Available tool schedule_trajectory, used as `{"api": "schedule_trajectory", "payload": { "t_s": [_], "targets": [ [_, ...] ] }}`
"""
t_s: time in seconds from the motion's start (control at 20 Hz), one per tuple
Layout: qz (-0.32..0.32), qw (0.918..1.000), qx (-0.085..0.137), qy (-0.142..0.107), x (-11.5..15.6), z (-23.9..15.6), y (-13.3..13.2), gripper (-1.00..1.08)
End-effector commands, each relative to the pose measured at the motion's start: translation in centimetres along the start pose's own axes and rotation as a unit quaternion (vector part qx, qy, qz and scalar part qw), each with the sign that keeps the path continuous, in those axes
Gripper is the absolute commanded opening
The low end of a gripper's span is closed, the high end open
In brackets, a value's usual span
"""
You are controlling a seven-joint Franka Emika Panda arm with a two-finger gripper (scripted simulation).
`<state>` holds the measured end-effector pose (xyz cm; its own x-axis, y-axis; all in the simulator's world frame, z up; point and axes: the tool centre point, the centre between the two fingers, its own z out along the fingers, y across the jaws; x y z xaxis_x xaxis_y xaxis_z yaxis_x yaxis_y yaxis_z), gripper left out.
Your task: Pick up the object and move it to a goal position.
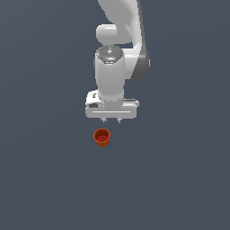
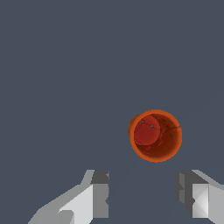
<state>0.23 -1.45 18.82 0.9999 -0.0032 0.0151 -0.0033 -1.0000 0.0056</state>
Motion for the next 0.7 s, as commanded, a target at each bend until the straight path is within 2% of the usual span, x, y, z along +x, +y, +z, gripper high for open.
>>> {"api": "schedule_trajectory", "payload": {
  "t_s": [0.0, 0.35, 0.65],
  "targets": [
    [0.002, 1.0000, 0.000, -0.001, 0.0, 0.0, 0.0, 0.28],
    [0.038, 0.9991, 0.007, -0.015, 0.6, 0.6, 0.5, 0.28],
    [0.100, 0.9939, 0.020, -0.042, 1.6, 1.6, 1.3, 0.28]
  ]
}}
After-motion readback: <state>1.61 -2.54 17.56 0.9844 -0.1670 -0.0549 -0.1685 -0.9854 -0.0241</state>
